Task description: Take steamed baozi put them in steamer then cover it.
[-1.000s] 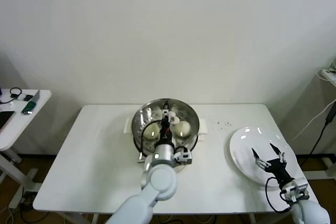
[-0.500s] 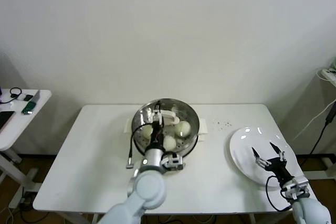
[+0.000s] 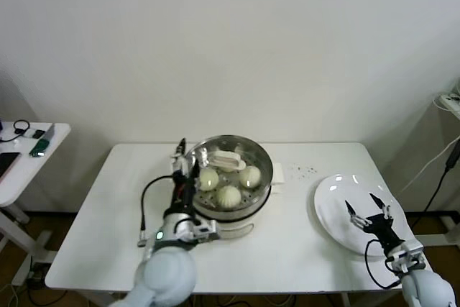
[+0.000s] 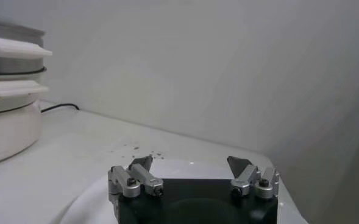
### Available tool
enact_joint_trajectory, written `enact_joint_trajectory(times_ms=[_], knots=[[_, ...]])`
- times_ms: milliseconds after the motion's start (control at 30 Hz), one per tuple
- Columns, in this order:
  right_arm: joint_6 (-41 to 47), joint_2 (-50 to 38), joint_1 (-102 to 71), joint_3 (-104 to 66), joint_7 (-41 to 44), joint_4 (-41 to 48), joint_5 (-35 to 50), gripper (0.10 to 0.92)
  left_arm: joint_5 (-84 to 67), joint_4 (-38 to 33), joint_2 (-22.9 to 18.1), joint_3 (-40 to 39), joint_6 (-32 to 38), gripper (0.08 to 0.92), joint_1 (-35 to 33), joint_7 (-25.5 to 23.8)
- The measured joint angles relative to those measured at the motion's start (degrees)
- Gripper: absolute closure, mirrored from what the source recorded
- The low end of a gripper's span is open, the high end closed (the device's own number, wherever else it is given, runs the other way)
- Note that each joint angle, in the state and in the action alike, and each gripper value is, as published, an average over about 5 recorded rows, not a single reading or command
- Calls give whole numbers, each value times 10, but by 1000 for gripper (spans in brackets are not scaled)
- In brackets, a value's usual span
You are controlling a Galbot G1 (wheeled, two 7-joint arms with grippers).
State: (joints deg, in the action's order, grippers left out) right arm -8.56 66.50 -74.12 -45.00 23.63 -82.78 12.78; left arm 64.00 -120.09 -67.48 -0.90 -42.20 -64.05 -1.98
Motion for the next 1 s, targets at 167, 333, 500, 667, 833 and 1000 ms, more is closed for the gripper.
enact_joint_trajectory(times_ms=[167,333,500,667,833,1000], knots=[[-4,-1,-6,-2,-3,-7,11,203,-124,-25,15,80,1,177,-55,65],[-8,0,-12,0,-5,-16,26,203,-262,-33,13,180,43,177,-122,106],[-10,-2,-16,5,-10,-27,40,203,-391,-16,-11,270,156,177,-181,122],[-11,-4,-18,14,-16,-39,53,203,-499,17,-45,327,280,177,-215,124],[-15,-4,-19,25,-24,-51,60,203,-571,53,-81,359,375,177,-233,115],[-19,-4,-24,36,-32,-59,67,203,-609,86,-112,380,441,177,-248,104]])
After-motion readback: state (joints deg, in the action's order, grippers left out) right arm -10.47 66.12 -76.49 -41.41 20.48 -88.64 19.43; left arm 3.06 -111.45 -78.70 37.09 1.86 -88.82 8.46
